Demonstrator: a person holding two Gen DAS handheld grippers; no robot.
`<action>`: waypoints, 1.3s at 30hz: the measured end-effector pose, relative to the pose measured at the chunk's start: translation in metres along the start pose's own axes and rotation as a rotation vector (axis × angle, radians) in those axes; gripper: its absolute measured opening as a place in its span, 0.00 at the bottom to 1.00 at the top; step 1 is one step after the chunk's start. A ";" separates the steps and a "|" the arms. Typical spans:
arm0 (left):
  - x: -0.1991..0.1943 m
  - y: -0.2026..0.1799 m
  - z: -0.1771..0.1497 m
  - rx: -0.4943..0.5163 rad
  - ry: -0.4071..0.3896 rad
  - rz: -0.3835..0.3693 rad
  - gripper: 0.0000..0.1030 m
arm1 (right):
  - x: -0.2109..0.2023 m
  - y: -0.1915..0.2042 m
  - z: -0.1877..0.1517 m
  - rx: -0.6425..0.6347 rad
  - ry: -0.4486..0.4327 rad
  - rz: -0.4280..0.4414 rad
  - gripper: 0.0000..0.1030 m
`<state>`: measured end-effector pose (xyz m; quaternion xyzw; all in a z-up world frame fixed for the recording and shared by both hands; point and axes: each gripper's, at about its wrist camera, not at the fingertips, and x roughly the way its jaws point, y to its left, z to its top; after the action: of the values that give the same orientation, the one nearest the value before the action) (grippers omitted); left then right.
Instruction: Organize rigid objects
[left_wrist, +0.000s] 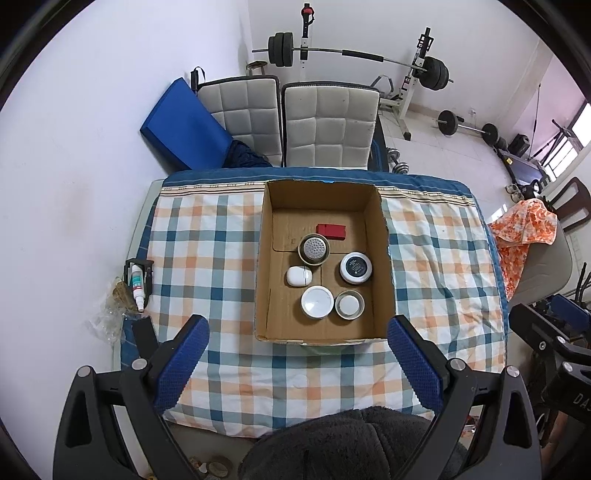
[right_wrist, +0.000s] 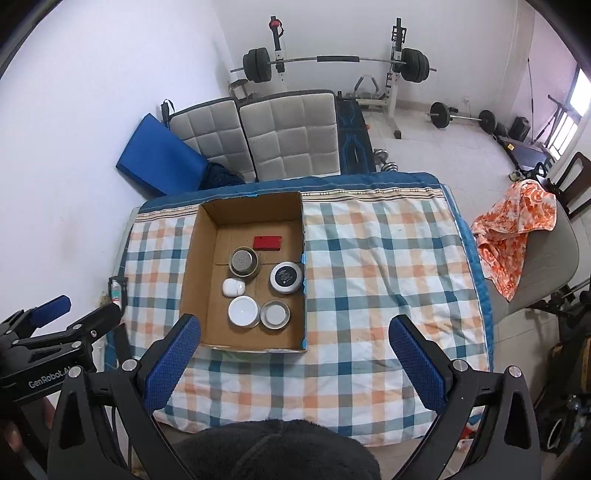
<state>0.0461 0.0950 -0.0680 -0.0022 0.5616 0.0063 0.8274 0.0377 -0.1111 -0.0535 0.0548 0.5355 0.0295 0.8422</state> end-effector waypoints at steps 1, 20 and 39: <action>-0.002 0.000 -0.001 0.002 -0.003 0.002 0.96 | -0.003 0.000 -0.001 -0.003 0.001 -0.004 1.00; -0.010 -0.006 -0.004 0.015 -0.023 0.002 0.96 | -0.015 0.002 -0.005 -0.014 -0.004 -0.008 1.00; -0.021 -0.006 0.002 0.023 -0.055 0.002 0.96 | -0.028 0.013 -0.001 0.011 -0.057 -0.056 1.00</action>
<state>0.0402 0.0891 -0.0482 0.0082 0.5385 0.0008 0.8426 0.0250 -0.1010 -0.0267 0.0451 0.5129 0.0014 0.8573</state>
